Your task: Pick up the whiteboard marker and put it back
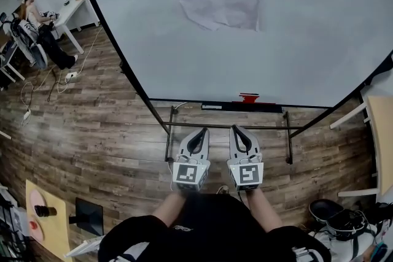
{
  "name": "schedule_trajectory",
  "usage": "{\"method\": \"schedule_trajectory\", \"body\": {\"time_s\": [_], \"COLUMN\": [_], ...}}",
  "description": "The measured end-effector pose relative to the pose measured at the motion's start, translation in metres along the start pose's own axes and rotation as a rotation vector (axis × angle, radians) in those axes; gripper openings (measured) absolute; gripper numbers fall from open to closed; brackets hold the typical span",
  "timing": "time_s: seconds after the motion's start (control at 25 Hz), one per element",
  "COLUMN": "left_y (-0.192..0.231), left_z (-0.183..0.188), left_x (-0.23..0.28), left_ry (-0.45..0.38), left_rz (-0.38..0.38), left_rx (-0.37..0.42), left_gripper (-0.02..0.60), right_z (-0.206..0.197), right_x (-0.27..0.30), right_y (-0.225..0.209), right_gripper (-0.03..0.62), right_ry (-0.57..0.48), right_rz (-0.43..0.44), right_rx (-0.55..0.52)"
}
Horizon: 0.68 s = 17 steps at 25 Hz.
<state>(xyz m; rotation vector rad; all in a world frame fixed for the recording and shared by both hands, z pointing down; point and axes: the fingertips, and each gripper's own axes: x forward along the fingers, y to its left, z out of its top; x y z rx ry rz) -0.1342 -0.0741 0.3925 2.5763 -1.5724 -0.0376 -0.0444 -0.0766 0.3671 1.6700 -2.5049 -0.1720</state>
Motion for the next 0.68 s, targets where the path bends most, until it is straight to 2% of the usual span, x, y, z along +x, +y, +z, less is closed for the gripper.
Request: {"method": "schedule_trajectory", "body": {"time_s": [0.24,0.48,0.68], "left_y": [-0.001,0.0,0.008], "left_z": [-0.006,-0.006,-0.001], "left_x": [-0.001,-0.005,0.008], "left_ry": [-0.014,0.001,-0.025], "left_rz": [-0.033,-0.016,-0.014], "left_rx": [0.008,-0.005,0.017], "left_gripper": [0.006,0.006,0.006], "right_z": [0.001,0.0,0.0], "right_x": [0.002,0.001,0.016], "right_y": [0.005,0.005,0.0], "right_gripper": [0.002,0.003,0.002], "right_ry": [0.003,0.009,-0.051], "right_rz": [0.001,0.005,0.028], "right_rx": [0.001,0.008,-0.004]}}
